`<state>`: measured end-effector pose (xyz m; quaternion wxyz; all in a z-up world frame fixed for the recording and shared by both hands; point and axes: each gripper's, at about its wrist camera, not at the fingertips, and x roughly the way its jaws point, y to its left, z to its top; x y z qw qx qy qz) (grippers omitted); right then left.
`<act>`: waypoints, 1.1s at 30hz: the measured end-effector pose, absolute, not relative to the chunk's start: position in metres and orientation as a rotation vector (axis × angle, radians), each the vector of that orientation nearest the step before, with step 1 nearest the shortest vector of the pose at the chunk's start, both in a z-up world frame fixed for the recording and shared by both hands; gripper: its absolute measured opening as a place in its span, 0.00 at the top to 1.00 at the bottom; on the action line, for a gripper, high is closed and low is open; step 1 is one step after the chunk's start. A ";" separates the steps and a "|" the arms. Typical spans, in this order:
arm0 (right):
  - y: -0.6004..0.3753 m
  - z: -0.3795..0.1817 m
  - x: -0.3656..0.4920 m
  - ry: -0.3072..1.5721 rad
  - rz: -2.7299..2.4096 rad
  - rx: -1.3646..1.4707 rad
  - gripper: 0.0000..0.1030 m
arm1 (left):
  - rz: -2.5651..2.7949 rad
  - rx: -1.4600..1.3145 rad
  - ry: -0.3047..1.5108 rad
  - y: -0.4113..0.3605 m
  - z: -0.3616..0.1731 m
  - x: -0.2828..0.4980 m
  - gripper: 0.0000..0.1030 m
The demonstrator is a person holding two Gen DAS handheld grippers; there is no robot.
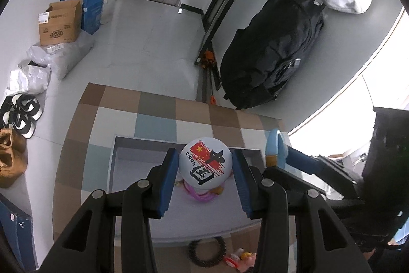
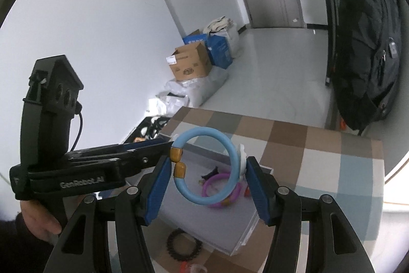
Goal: Organize jewelry
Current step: 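Carry the badge and blue ring toy over the grey box with both grippers, then open both grippers to drop the items into the box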
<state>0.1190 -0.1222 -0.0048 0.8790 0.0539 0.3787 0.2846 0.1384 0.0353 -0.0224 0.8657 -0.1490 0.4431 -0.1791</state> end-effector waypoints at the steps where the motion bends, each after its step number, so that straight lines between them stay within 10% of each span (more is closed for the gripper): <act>1: -0.123 -0.007 0.120 0.793 0.593 0.117 0.43 | -0.370 -0.312 0.931 0.036 -0.026 0.139 0.64; 22: -0.129 -0.030 0.130 0.858 0.611 0.164 0.41 | -0.434 -0.345 0.941 0.029 -0.030 0.151 0.63; 33: -0.148 -0.014 0.117 0.768 0.575 0.203 0.10 | -0.434 -0.388 0.962 0.032 -0.033 0.152 0.43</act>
